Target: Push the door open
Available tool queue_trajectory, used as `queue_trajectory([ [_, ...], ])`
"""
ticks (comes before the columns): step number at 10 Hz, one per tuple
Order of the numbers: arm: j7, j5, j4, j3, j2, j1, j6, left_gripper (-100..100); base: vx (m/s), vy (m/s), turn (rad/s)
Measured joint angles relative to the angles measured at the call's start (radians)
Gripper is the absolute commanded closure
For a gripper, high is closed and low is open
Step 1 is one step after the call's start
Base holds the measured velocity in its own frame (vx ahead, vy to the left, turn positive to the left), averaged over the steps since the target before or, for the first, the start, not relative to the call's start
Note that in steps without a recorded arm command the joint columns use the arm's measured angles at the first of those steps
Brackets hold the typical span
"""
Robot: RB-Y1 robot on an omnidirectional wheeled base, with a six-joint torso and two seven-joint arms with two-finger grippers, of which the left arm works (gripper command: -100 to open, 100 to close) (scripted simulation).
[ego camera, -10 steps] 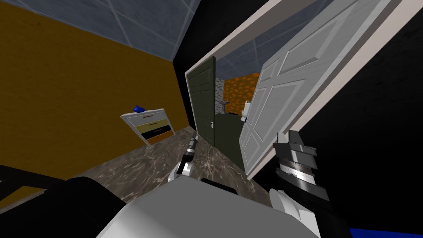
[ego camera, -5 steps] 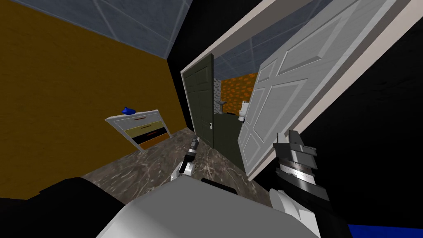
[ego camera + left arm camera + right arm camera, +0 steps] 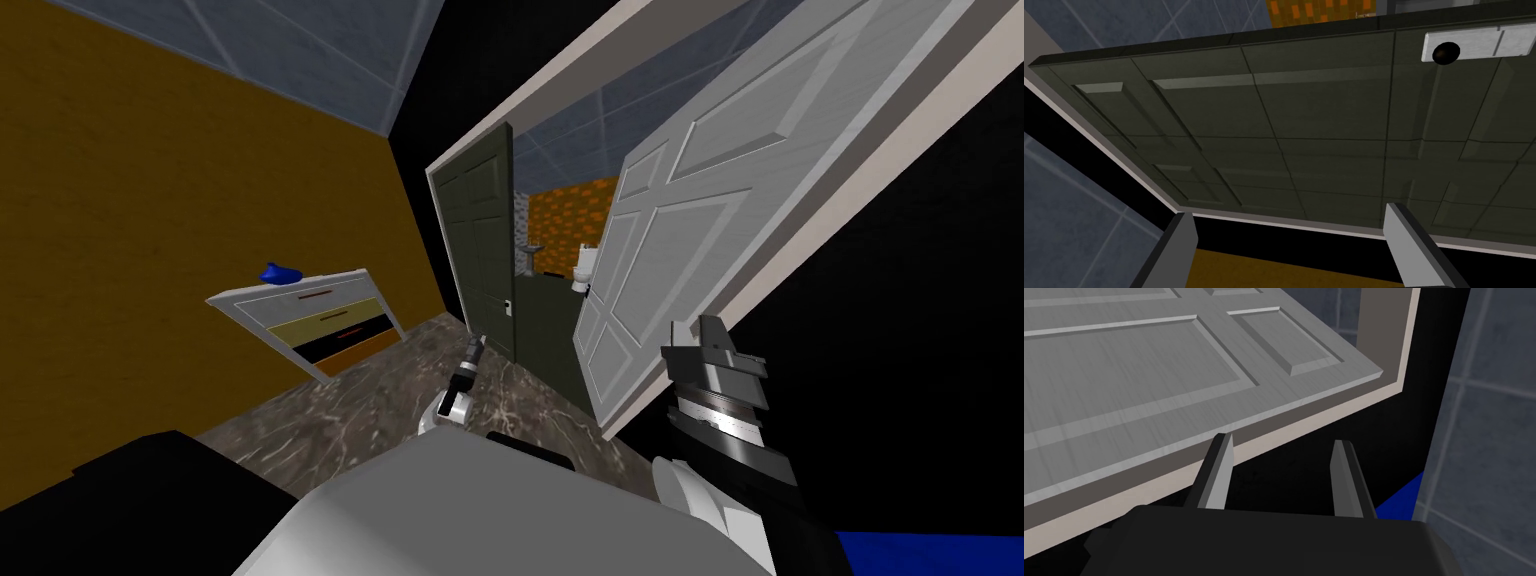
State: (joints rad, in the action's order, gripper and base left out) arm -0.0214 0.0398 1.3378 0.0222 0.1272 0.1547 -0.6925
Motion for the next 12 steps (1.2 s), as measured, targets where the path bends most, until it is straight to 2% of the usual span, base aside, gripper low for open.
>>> queue_trajectory([
  [4,-0.017,-0.006,-0.103,0.011,0.001,-0.042,-0.022,-100,0.078,0.083,-0.108],
  [7,-0.038,-0.008,-0.183,0.016,0.012,-0.081,-0.035,-100,0.061,0.088,-0.108],
  [12,-0.059,-0.015,-0.311,0.027,0.012,-0.139,-0.061,-100,0.072,0.089,-0.092],
])
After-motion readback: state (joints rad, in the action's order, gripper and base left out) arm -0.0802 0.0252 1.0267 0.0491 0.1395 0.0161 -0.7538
